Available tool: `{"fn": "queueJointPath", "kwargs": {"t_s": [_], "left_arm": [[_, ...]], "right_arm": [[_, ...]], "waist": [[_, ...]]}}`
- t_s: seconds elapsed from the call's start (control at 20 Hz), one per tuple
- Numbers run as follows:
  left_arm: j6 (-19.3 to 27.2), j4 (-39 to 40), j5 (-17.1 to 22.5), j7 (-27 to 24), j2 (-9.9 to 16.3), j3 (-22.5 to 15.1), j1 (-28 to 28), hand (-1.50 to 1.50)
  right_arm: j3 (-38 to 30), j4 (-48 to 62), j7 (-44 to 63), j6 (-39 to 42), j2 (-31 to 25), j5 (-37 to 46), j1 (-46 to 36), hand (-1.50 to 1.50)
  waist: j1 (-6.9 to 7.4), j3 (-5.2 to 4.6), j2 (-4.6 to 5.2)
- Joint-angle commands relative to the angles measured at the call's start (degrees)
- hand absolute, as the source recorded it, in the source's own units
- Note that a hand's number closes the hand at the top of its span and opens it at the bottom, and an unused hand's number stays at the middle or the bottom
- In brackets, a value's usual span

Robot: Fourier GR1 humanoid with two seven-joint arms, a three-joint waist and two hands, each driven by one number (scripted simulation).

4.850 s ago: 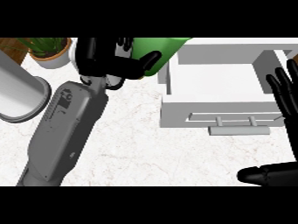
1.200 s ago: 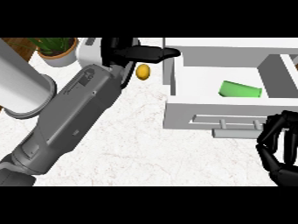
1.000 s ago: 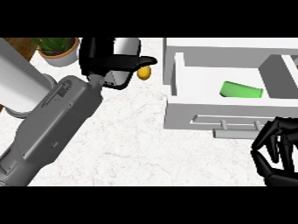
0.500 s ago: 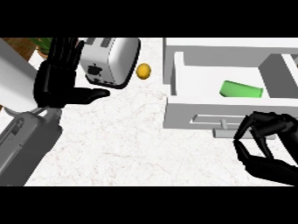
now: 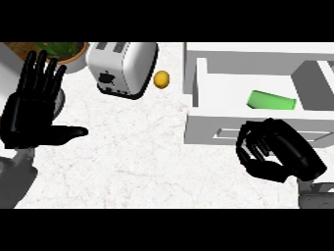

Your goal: Pick up the cup, place it into the drawer and close the drawer

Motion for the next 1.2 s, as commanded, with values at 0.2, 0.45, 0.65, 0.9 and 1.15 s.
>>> {"fn": "queueJointPath", "kwargs": {"t_s": [0.2,0.45,0.65,0.9,1.15], "left_arm": [[-8.96,1.41,-0.89,-3.31,0.22,4.9,7.63,-1.5],[-13.38,0.44,-0.66,-2.55,1.54,8.8,11.72,-1.5],[-14.89,2.88,-2.74,-3.03,-0.92,11.14,10.39,-1.5],[-17.98,1.15,-1.13,-0.84,0.54,12.69,12.15,-1.5],[-21.76,4.92,-2.68,-2.45,-0.45,14.58,11.99,-1.5]], "right_arm": [[4.15,19.32,-4.94,-7.97,4.59,11.04,-5.42,-1.5],[2.18,31.46,-5.7,-7.83,5.23,13.99,-14.45,-1.5],[-1.75,43.59,-12.37,-10.53,5.23,13.83,-19.26,-1.5],[-6.28,61.23,-15.14,-13.52,7.25,13.62,-31.54,-1.5],[-9.96,72.22,-19.81,-12.97,6.16,12.47,-39.16,-1.5]], "waist": [[-1.13,-0.01,0.17],[-0.91,-0.01,0.13],[-1.22,0.0,0.16],[0.07,0.05,0.57],[-0.17,0.03,0.57]]}}
